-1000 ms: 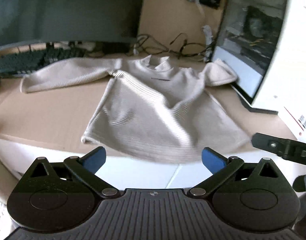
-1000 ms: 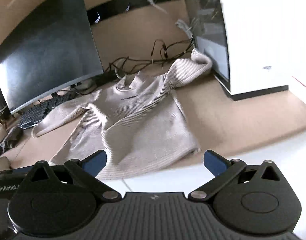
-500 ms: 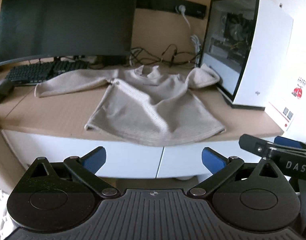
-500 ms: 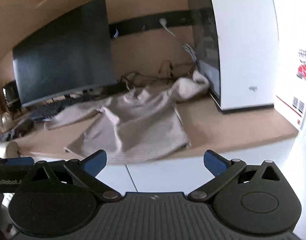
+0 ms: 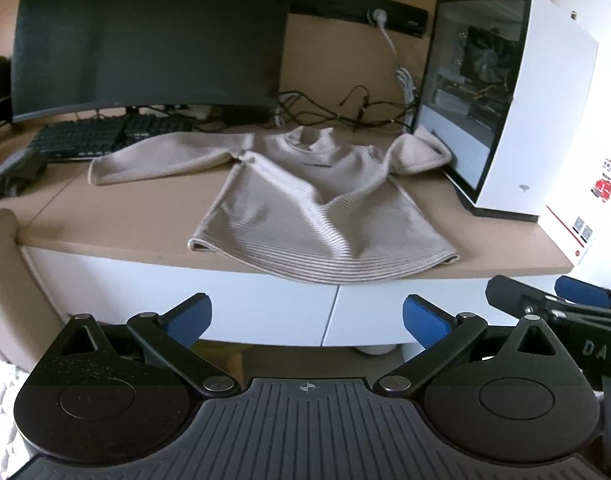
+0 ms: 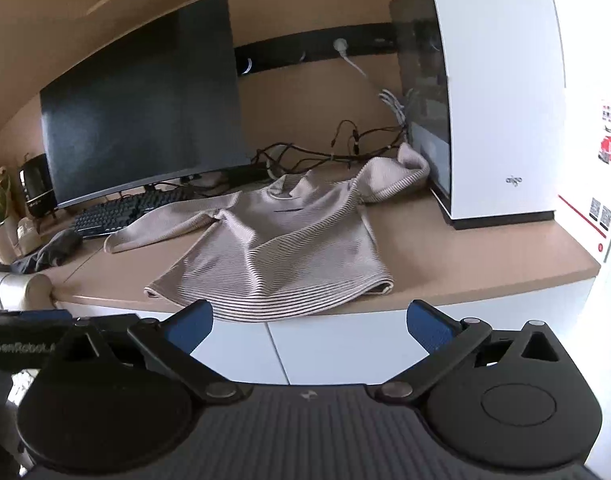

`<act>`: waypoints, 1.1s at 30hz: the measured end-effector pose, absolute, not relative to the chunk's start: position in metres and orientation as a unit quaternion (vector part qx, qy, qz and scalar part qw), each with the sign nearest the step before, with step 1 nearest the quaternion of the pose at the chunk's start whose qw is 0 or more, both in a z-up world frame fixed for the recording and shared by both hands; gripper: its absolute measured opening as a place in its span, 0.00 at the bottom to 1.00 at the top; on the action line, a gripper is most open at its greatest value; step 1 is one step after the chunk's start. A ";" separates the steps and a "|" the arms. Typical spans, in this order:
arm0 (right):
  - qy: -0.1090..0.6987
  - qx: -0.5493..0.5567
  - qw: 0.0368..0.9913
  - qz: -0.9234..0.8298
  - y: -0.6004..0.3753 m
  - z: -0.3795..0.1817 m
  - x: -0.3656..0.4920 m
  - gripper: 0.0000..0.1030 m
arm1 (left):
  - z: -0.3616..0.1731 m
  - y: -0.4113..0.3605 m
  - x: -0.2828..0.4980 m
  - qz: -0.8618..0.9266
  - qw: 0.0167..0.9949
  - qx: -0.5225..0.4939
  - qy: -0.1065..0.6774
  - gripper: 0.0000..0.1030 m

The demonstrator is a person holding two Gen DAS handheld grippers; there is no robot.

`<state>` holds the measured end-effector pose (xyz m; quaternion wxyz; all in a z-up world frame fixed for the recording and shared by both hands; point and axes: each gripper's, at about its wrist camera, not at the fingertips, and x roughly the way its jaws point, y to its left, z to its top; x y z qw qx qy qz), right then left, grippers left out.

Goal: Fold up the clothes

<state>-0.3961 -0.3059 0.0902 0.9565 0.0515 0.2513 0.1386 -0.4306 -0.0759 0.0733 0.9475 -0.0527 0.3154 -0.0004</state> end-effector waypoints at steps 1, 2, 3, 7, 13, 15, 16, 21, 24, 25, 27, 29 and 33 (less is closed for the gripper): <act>0.252 0.051 0.956 0.139 -0.305 0.090 -0.396 1.00 | 0.073 -0.076 -0.431 0.001 0.947 -0.052 0.316 1.00; 0.252 0.051 0.956 0.140 -0.304 0.090 -0.397 1.00 | 0.073 -0.075 -0.432 0.002 0.947 -0.052 0.317 1.00; 0.252 0.051 0.956 0.141 -0.304 0.089 -0.397 1.00 | 0.072 -0.075 -0.432 0.002 0.947 -0.051 0.318 1.00; 0.258 0.047 0.954 0.143 -0.302 0.087 -0.397 1.00 | 0.071 -0.075 -0.433 0.007 0.945 -0.051 0.322 1.00; 0.272 0.047 0.951 0.143 -0.302 0.082 -0.400 1.00 | 0.069 -0.073 -0.435 0.009 0.945 -0.052 0.324 1.00; 0.275 0.049 0.950 0.143 -0.301 0.080 -0.401 1.00 | 0.068 -0.073 -0.437 0.010 0.944 -0.053 0.326 1.00; 0.277 0.050 0.949 0.142 -0.301 0.080 -0.402 1.00 | 0.067 -0.072 -0.437 0.010 0.943 -0.054 0.327 1.00; 0.280 0.048 0.948 0.144 -0.300 0.078 -0.404 1.00 | 0.067 -0.068 -0.439 0.011 0.942 -0.056 0.329 1.00; 0.282 0.046 0.947 0.144 -0.298 0.079 -0.405 1.00 | 0.066 -0.066 -0.440 0.011 0.941 -0.060 0.332 1.00; 0.282 0.045 0.947 0.144 -0.297 0.079 -0.405 1.00 | 0.066 -0.065 -0.440 0.011 0.941 -0.061 0.333 1.00; 0.283 0.044 0.947 0.143 -0.295 0.080 -0.405 1.00 | 0.066 -0.066 -0.440 0.012 0.941 -0.063 0.334 1.00; 0.284 0.043 0.947 0.143 -0.294 0.080 -0.405 1.00 | 0.067 -0.066 -0.440 0.013 0.941 -0.062 0.334 1.00; 0.288 0.045 0.946 0.143 -0.293 0.079 -0.405 1.00 | 0.066 -0.067 -0.439 0.014 0.940 -0.060 0.334 1.00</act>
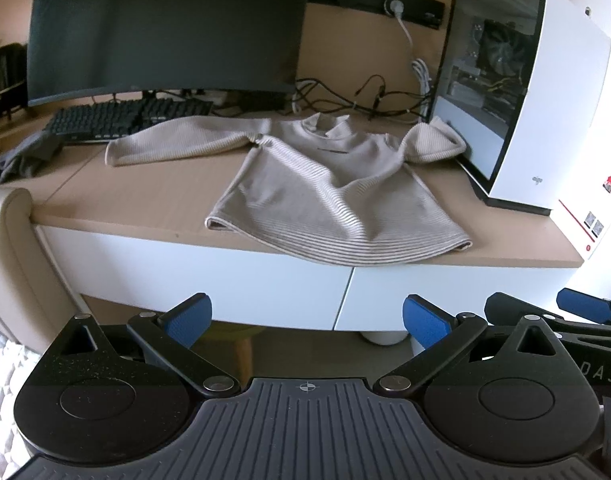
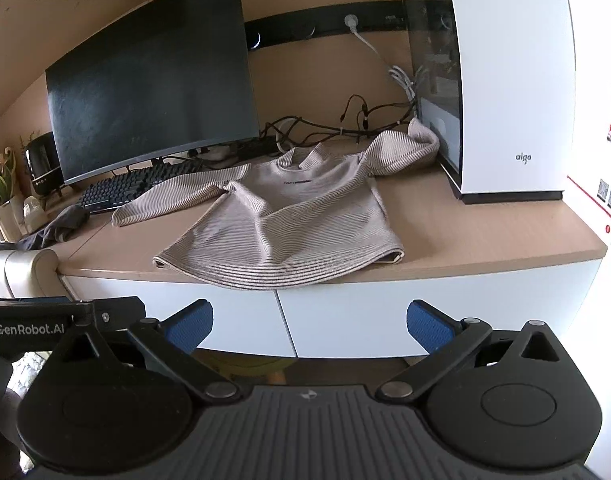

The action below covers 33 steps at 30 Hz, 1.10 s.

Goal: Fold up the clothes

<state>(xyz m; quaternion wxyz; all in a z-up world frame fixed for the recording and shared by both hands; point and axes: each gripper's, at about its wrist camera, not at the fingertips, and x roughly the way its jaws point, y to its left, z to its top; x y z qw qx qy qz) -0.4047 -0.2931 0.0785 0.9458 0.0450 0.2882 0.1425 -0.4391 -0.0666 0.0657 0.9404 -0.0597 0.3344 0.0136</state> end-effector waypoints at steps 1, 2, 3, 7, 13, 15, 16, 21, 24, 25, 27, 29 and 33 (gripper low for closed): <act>0.289 0.045 0.946 0.142 -0.293 0.078 -0.404 1.00 | 0.065 -0.066 -0.439 0.013 0.940 -0.061 0.336 1.00; 0.290 0.046 0.945 0.142 -0.292 0.078 -0.404 1.00 | 0.065 -0.066 -0.438 0.013 0.939 -0.061 0.337 1.00; 0.291 0.046 0.945 0.142 -0.292 0.078 -0.404 1.00 | 0.065 -0.065 -0.438 0.012 0.939 -0.062 0.338 1.00; 0.290 0.047 0.945 0.143 -0.293 0.078 -0.403 1.00 | 0.064 -0.065 -0.437 0.013 0.939 -0.060 0.338 1.00; 0.293 0.046 0.944 0.146 -0.292 0.076 -0.401 1.00 | 0.062 -0.065 -0.436 0.015 0.938 -0.062 0.340 1.00; 0.293 0.046 0.944 0.146 -0.291 0.076 -0.400 1.00 | 0.062 -0.065 -0.436 0.015 0.938 -0.063 0.341 1.00; 0.294 0.046 0.944 0.146 -0.291 0.076 -0.400 1.00 | 0.062 -0.066 -0.436 0.015 0.938 -0.062 0.341 1.00; 0.296 0.047 0.943 0.146 -0.291 0.075 -0.400 1.00 | 0.061 -0.067 -0.435 0.016 0.937 -0.063 0.343 1.00; 0.298 0.047 0.942 0.147 -0.291 0.075 -0.399 1.00 | 0.060 -0.067 -0.436 0.017 0.937 -0.064 0.344 1.00; 0.298 0.048 0.942 0.147 -0.291 0.074 -0.398 1.00 | 0.060 -0.066 -0.435 0.017 0.937 -0.064 0.344 1.00; 0.298 0.048 0.942 0.147 -0.292 0.074 -0.397 1.00 | 0.060 -0.066 -0.435 0.017 0.937 -0.063 0.344 1.00; 0.299 0.048 0.942 0.148 -0.292 0.074 -0.396 1.00 | 0.061 -0.066 -0.435 0.017 0.937 -0.063 0.344 1.00; 0.298 0.048 0.942 0.148 -0.293 0.074 -0.396 1.00 | 0.060 -0.067 -0.434 0.017 0.937 -0.061 0.345 1.00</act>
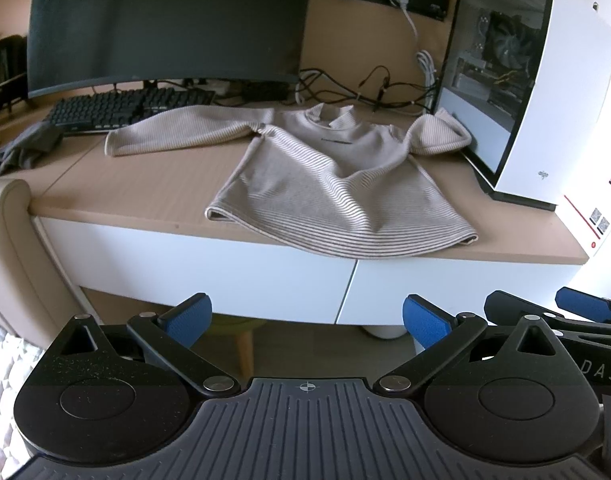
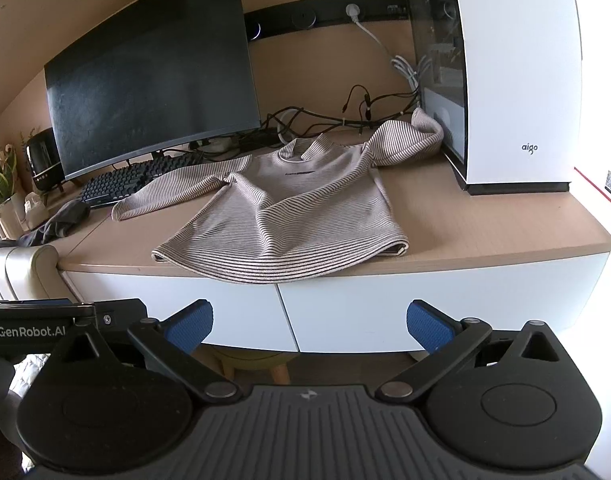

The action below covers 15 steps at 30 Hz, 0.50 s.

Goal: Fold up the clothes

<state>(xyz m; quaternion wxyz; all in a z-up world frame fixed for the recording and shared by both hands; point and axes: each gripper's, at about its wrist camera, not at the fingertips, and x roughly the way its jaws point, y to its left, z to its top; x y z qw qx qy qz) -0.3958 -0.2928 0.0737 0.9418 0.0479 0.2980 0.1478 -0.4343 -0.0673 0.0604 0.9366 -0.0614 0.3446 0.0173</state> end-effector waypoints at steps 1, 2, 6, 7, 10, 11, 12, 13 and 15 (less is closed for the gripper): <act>0.297 0.047 0.942 0.148 -0.293 0.074 -0.396 1.00 | 0.060 -0.068 -0.434 0.017 0.937 -0.061 0.345 1.00; 0.294 0.046 0.943 0.147 -0.293 0.074 -0.396 1.00 | 0.060 -0.068 -0.434 0.017 0.937 -0.061 0.345 1.00; 0.291 0.044 0.945 0.146 -0.293 0.074 -0.395 1.00 | 0.060 -0.069 -0.433 0.017 0.937 -0.061 0.344 1.00; 0.291 0.044 0.945 0.146 -0.294 0.074 -0.395 1.00 | 0.060 -0.069 -0.433 0.018 0.937 -0.061 0.344 1.00; 0.291 0.044 0.944 0.147 -0.294 0.074 -0.394 1.00 | 0.059 -0.069 -0.431 0.018 0.937 -0.061 0.345 1.00; 0.291 0.044 0.944 0.147 -0.294 0.073 -0.394 1.00 | 0.059 -0.069 -0.430 0.018 0.937 -0.061 0.345 1.00; 0.292 0.044 0.944 0.148 -0.294 0.073 -0.393 1.00 | 0.059 -0.069 -0.429 0.018 0.936 -0.061 0.345 1.00; 0.292 0.044 0.944 0.148 -0.294 0.073 -0.393 1.00 | 0.059 -0.069 -0.428 0.019 0.936 -0.061 0.346 1.00; 0.294 0.044 0.943 0.149 -0.294 0.072 -0.391 1.00 | 0.058 -0.069 -0.427 0.019 0.936 -0.061 0.346 1.00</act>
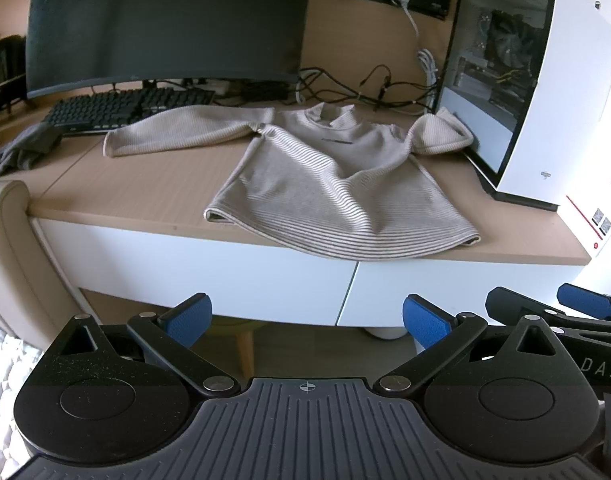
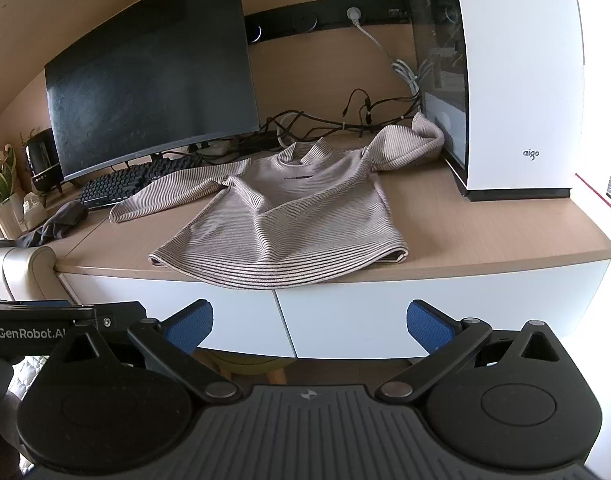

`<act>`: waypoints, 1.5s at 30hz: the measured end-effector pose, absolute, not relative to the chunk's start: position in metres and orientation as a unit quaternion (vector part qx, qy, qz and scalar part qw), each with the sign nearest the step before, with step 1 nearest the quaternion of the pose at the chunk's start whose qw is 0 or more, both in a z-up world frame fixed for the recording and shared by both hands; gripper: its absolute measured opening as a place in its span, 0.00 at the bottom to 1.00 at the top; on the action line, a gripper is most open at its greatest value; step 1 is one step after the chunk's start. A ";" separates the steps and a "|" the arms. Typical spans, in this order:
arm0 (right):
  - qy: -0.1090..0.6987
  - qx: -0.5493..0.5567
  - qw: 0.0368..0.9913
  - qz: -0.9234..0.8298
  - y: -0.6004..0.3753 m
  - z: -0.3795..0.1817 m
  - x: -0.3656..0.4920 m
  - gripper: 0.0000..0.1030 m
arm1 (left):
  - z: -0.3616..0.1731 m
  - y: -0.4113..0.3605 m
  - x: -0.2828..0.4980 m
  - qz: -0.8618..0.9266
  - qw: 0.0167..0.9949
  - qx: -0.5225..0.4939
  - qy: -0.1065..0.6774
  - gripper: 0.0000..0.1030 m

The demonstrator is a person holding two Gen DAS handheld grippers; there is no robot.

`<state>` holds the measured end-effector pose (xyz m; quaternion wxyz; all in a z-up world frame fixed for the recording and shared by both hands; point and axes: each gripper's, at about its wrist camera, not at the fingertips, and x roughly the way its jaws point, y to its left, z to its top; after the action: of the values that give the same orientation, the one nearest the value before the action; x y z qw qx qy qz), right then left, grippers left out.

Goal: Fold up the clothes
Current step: 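Bring both tools back over the flat striped shirt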

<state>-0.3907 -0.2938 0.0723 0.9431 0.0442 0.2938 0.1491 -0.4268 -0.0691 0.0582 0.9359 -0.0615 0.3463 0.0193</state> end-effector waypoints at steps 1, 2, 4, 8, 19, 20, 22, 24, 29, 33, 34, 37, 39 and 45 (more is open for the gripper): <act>0.294 0.044 0.943 0.149 -0.293 0.072 -0.390 1.00 | 0.058 -0.069 -0.426 0.020 0.936 -0.062 0.347 1.00; 0.295 0.044 0.943 0.150 -0.293 0.072 -0.389 1.00 | 0.058 -0.069 -0.425 0.020 0.936 -0.062 0.347 1.00; 0.296 0.045 0.942 0.150 -0.292 0.071 -0.387 1.00 | 0.057 -0.069 -0.423 0.021 0.935 -0.062 0.348 1.00; 0.300 0.046 0.941 0.151 -0.291 0.069 -0.381 1.00 | 0.055 -0.067 -0.416 0.019 0.934 -0.062 0.352 1.00; 0.336 0.062 0.932 0.123 -0.297 0.050 -0.338 1.00 | 0.036 -0.069 -0.360 -0.006 0.914 -0.067 0.401 1.00; 0.338 0.064 0.932 0.118 -0.298 0.049 -0.333 1.00 | 0.035 -0.070 -0.354 -0.009 0.913 -0.067 0.403 1.00; 0.343 0.065 0.931 0.108 -0.298 0.047 -0.321 1.00 | 0.036 -0.071 -0.339 -0.015 0.911 -0.067 0.405 1.00; 0.350 0.066 0.929 0.102 -0.296 0.046 -0.308 1.00 | 0.037 -0.070 -0.322 -0.019 0.911 -0.068 0.406 1.00; 0.367 0.068 0.923 0.093 -0.286 0.045 -0.272 1.00 | 0.039 -0.061 -0.280 -0.030 0.908 -0.068 0.411 1.00; 0.385 0.072 0.916 0.093 -0.271 0.041 -0.241 1.00 | 0.038 -0.046 -0.249 -0.038 0.904 -0.074 0.419 1.00; 0.388 0.070 0.914 0.091 -0.267 0.040 -0.235 1.00 | 0.038 -0.042 -0.241 -0.039 0.903 -0.076 0.420 1.00; 0.397 0.066 0.911 0.086 -0.255 0.040 -0.217 1.00 | 0.034 -0.030 -0.222 -0.047 0.898 -0.087 0.429 1.00; 0.404 0.063 0.909 0.078 -0.248 0.042 -0.207 1.00 | 0.032 -0.022 -0.211 -0.053 0.894 -0.095 0.435 1.00; 0.411 0.050 0.908 0.067 -0.230 0.047 -0.187 1.00 | 0.028 -0.011 -0.184 -0.073 0.890 -0.111 0.436 1.00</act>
<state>-0.1874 -0.2304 0.0466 0.9077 0.0500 0.4112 0.0674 -0.1841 -0.0106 0.0283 0.8900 -0.1108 0.4362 -0.0734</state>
